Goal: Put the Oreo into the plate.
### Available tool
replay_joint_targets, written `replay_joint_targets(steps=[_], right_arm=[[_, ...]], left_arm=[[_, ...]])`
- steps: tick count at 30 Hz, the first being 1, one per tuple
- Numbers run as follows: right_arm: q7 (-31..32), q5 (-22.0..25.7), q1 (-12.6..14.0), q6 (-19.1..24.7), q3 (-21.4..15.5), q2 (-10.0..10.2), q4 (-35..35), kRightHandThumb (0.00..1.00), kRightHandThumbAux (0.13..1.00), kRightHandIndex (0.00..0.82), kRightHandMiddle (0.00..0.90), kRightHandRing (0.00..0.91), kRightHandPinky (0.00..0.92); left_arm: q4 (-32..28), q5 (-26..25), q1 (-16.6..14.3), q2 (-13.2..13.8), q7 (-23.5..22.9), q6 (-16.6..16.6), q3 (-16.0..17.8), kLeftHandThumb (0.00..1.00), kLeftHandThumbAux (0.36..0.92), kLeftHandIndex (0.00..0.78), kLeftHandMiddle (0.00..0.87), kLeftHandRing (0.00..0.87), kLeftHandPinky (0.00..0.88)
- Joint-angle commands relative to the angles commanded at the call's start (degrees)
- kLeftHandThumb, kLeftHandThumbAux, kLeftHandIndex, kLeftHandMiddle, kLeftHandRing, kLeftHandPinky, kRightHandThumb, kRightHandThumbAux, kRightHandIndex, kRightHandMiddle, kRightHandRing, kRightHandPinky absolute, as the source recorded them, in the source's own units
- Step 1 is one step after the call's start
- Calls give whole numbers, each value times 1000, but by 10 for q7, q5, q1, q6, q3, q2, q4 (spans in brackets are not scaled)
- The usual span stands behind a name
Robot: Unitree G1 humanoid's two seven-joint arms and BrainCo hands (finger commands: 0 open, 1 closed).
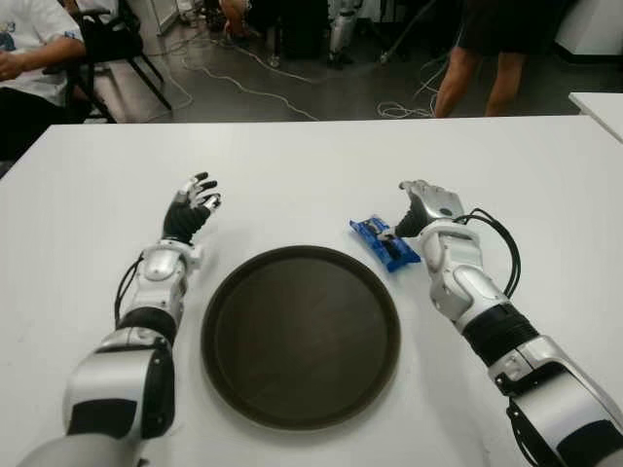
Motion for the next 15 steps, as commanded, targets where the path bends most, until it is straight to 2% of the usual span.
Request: replay_joint_targets(steps=[15], right_arm=[[-4, 21, -5, -9, -10, 4, 15, 0, 653, 172, 169, 201, 234]], left_arm=[[0, 2, 0, 1, 2, 0, -2, 133, 696, 89, 163, 166, 172]])
